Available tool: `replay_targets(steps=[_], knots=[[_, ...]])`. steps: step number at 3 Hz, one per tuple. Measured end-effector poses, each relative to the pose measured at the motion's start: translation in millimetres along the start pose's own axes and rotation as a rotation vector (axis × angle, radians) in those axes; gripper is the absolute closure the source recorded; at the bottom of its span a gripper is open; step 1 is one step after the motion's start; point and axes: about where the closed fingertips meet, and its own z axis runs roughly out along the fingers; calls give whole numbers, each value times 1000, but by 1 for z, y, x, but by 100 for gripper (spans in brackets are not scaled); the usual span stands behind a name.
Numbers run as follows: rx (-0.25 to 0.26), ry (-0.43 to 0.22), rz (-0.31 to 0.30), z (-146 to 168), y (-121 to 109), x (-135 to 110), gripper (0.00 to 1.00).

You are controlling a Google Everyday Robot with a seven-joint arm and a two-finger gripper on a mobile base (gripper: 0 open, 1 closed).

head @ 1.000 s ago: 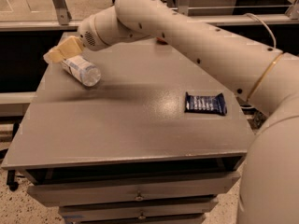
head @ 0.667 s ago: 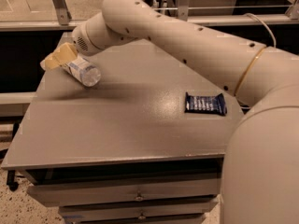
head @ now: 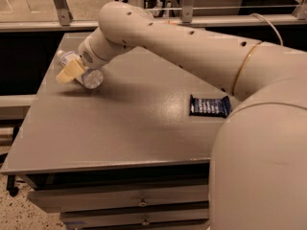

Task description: Pick blue plastic bottle

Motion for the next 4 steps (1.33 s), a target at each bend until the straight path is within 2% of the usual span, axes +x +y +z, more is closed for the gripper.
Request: replay_targets(steps=[1, 2, 3, 4], knots=[[30, 25, 13, -2, -7, 14, 38], [62, 13, -6, -14, -14, 10, 62], [104, -54, -71, -49, -23, -18, 85], [126, -130, -185, -98, -27, -50, 100]])
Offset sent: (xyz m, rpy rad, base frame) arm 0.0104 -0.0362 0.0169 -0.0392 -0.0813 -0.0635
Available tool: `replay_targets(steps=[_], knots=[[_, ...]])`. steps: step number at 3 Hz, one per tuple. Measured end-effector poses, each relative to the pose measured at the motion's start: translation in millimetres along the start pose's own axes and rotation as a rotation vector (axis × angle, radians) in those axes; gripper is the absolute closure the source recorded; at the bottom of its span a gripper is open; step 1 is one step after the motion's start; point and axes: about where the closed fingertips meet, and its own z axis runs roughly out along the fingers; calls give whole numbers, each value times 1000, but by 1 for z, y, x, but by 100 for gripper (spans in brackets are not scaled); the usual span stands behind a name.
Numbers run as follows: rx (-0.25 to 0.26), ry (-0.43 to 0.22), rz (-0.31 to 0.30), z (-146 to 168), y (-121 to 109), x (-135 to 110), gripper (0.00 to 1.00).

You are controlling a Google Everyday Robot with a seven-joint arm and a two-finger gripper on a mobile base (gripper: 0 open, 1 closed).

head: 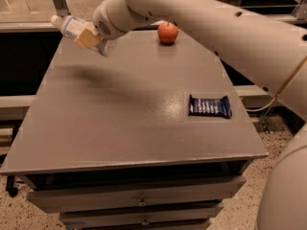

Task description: Pick blue plastic bottle

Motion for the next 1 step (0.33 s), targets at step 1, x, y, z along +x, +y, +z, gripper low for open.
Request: replay_targets(steps=[1], knots=[[-46, -92, -56, -28, -8, -17, 100]])
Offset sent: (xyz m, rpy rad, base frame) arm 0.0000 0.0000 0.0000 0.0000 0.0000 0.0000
